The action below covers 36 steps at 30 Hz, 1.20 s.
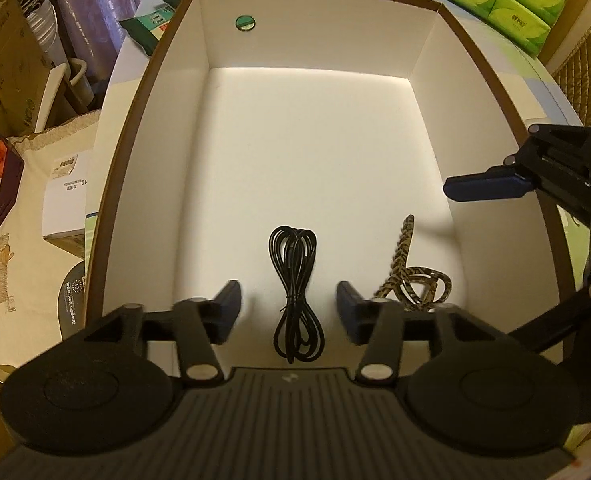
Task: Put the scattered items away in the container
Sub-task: 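Carry the cable and claw clip into the box and open both tools, then withdraw both tools from the box back toward the remaining items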
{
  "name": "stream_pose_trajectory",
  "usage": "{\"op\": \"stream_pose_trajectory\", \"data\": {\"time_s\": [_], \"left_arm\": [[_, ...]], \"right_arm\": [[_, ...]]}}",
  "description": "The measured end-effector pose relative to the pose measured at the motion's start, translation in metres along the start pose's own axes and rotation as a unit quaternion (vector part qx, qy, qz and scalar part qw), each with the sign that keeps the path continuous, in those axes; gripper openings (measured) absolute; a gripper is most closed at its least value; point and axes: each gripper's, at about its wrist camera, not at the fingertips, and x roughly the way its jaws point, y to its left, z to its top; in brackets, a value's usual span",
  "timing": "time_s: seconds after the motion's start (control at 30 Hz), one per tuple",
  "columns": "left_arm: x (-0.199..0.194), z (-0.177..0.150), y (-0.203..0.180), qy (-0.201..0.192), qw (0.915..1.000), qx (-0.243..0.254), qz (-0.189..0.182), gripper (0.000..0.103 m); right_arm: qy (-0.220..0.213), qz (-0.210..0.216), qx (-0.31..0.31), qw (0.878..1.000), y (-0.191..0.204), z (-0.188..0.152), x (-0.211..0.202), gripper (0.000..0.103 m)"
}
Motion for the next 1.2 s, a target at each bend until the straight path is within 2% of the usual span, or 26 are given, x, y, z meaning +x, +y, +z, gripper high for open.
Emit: {"op": "stream_pose_trajectory", "data": {"time_s": [0.17,0.33,0.5,0.73,0.93,1.2], "left_arm": [[-0.008,-0.002,-0.001,-0.006,0.9999,0.002,0.01,0.059],[-0.024,-0.004,0.003,-0.024,0.9995,-0.003,0.022,0.078],[-0.043,-0.007,0.001,-0.046,0.9985,-0.004,0.029,0.088],[-0.07,-0.013,-0.006,-0.074,0.9966,-0.008,0.036,0.093],[-0.093,-0.024,-0.017,-0.09,0.9949,-0.019,0.042,0.094],[-0.119,-0.05,-0.044,-0.104,0.9926,-0.044,0.045,0.098]], "right_arm": [[-0.011,-0.013,-0.005,1.0,0.005,0.001,-0.008,0.087],[-0.027,-0.035,-0.006,0.999,0.01,0.0,-0.019,0.095],[-0.049,-0.05,-0.008,0.998,0.015,-0.001,-0.035,0.101],[-0.081,-0.049,0.008,0.995,0.021,-0.009,-0.065,0.101],[-0.108,-0.039,0.02,0.993,0.026,-0.021,-0.096,0.101],[-0.129,-0.021,0.028,0.991,0.029,-0.052,-0.135,0.101]]}}
